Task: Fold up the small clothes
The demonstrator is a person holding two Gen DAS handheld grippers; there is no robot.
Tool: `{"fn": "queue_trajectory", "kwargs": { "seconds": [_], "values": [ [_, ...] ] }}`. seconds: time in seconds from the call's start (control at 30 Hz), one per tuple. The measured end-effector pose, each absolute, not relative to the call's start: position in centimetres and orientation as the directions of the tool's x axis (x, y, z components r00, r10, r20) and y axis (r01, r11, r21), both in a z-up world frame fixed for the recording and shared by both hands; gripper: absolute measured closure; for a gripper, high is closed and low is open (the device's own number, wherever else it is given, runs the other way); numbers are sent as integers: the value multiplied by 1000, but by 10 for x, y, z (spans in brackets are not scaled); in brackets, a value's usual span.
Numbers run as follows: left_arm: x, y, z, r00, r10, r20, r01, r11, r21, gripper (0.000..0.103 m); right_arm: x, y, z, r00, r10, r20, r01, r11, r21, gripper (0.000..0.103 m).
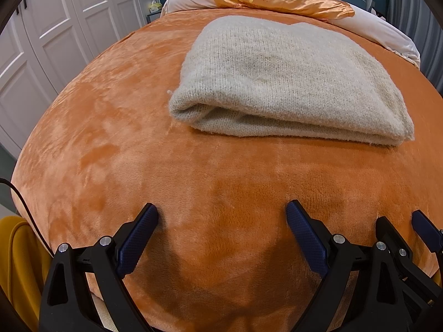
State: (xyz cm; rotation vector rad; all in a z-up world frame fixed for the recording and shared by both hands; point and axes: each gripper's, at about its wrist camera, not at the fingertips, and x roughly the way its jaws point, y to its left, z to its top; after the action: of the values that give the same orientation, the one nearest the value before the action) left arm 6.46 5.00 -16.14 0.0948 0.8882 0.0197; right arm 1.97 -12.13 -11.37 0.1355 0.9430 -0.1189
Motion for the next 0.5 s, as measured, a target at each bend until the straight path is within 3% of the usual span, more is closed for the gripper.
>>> {"fn": "queue_trajectory", "kwargs": {
  "seconds": [0.5],
  "values": [
    [64, 51, -161, 629, 57, -776, 22, 996, 91, 11, 19, -122, -114, 583, -41, -812, 160, 985, 66, 47]
  ]
}}
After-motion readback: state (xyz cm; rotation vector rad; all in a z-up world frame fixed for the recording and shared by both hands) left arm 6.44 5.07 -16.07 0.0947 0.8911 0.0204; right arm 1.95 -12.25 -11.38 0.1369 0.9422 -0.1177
